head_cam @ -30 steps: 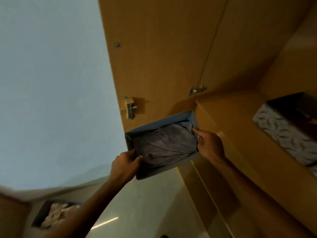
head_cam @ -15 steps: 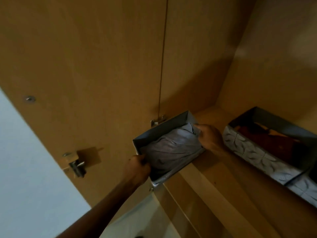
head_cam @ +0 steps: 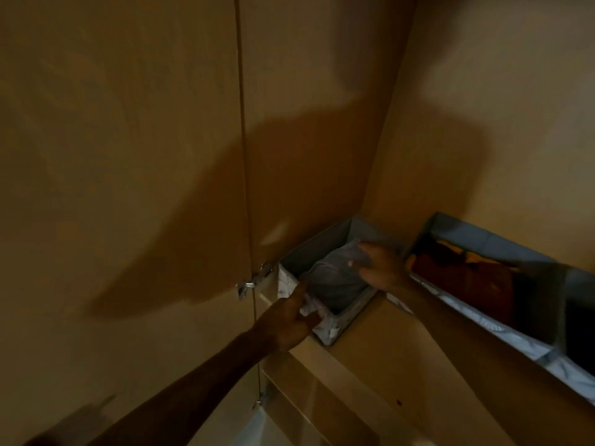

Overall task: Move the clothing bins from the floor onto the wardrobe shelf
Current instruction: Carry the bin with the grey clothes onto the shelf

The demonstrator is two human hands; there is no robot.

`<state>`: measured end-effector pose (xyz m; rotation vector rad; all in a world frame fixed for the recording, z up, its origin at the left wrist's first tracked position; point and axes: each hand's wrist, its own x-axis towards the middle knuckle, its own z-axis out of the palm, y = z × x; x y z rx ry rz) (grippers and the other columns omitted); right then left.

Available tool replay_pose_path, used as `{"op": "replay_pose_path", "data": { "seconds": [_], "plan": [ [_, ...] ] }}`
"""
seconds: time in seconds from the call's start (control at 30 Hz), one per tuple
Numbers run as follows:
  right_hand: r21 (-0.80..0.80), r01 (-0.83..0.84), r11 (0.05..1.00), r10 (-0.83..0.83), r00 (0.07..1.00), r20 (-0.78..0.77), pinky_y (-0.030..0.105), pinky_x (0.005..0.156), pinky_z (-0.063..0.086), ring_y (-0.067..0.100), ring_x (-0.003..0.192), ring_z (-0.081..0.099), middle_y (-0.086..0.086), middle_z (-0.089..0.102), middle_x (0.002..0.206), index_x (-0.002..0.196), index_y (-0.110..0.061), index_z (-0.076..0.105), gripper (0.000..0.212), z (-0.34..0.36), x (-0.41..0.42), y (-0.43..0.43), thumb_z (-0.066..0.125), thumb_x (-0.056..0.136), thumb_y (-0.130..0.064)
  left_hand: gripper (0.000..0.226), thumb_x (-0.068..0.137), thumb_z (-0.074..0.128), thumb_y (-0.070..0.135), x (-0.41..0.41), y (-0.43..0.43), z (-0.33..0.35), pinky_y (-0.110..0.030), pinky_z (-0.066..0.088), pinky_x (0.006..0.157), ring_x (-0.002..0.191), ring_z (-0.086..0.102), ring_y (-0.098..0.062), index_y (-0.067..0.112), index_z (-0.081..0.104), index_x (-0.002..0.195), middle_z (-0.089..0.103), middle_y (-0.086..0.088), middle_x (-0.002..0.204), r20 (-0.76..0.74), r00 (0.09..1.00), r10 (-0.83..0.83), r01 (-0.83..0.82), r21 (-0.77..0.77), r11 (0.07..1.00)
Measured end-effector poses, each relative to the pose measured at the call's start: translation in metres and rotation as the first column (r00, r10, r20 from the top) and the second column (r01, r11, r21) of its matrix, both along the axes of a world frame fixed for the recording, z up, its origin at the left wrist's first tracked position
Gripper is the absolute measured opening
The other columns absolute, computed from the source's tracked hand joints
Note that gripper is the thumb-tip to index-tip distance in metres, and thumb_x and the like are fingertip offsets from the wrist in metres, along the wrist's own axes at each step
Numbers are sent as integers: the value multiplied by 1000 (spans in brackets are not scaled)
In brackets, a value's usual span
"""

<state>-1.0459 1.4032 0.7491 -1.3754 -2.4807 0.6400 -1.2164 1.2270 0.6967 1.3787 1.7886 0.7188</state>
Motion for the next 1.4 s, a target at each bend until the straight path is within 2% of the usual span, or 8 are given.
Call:
{"op": "replay_pose_path", "data": {
  "seconds": [0.1, 0.2, 0.33, 0.57, 0.7, 1.03, 1.3, 1.4],
  "plan": [
    [-141, -165, 976, 158, 985, -64, 19, 90, 48, 13, 115, 57, 0, 62, 124, 124, -19, 62, 52, 9, 13, -18, 74, 79, -43, 74, 94, 52, 39, 3, 15, 1, -35, 52, 92, 110, 61, -17, 28, 11, 154, 60, 1, 129, -180, 981, -66, 85, 101, 991],
    [-182, -248, 952, 259, 965, 44, 32, 91, 52, 8, 109, 58, -10, 61, 117, 114, -34, 65, 71, 9, 28, -33, 75, 56, -73, 58, 95, 48, 29, -1, 21, -1, -36, 51, 88, 110, 61, -26, 24, 30, 150, 55, -7, 136, -442, 883, 157, 0, 336, 942],
    [7, -328, 945, 321, 928, 190, 26, 84, 47, 10, 105, 55, -4, 62, 114, 111, -28, 69, 65, 0, 35, -47, 79, 58, -64, 56, 89, 50, 23, -6, 23, -15, -41, 53, 84, 108, 59, -36, 20, 41, 144, 46, -15, 138, -556, 814, 165, 68, 374, 925],
    [214, -295, 931, 262, 950, 169, 22, 75, 40, 17, 102, 60, 1, 71, 103, 100, -21, 74, 41, -10, 41, -39, 76, 67, -45, 72, 83, 55, 29, -7, 34, -21, -41, 50, 92, 125, 49, -36, 22, 30, 150, 41, -16, 145, -613, 782, 114, 139, 350, 926],
    [286, -249, 925, 186, 955, 230, 30, 82, 45, 20, 107, 55, -1, 69, 107, 101, -19, 73, 36, -7, 41, -24, 71, 71, -39, 77, 84, 52, 35, -8, 53, -12, -45, 43, 105, 144, 25, -31, 31, 18, 152, 24, -9, 159, -648, 761, 8, 202, 248, 948],
    [372, -146, 917, 44, 962, 269, 30, 78, 48, 22, 95, 61, 4, 65, 107, 95, -16, 71, 23, -8, 33, -6, 66, 78, -31, 80, 89, 57, 39, -15, 99, 1, -44, 37, 109, 149, 13, -23, 33, 11, 154, -1, 2, 164, -668, 733, -128, 280, 126, 952],
    [390, -69, 918, -39, 964, 262, 31, 80, 43, 25, 99, 61, 6, 64, 111, 102, -14, 69, 26, -12, 28, 9, 62, 82, -29, 82, 90, 58, 38, -16, 129, 2, -47, 31, 114, 149, 8, -24, 36, 5, 153, -9, 6, 163, -578, 793, -191, 271, 54, 961],
    [405, -47, 913, -76, 957, 280, 34, 88, 41, 25, 103, 60, 6, 63, 114, 106, -15, 68, 27, -13, 28, 13, 62, 84, -29, 82, 91, 58, 39, -16, 139, 3, -47, 30, 114, 150, 7, -24, 36, 5, 153, -12, 5, 162, -570, 793, -214, 287, 39, 957]
  ]
}}
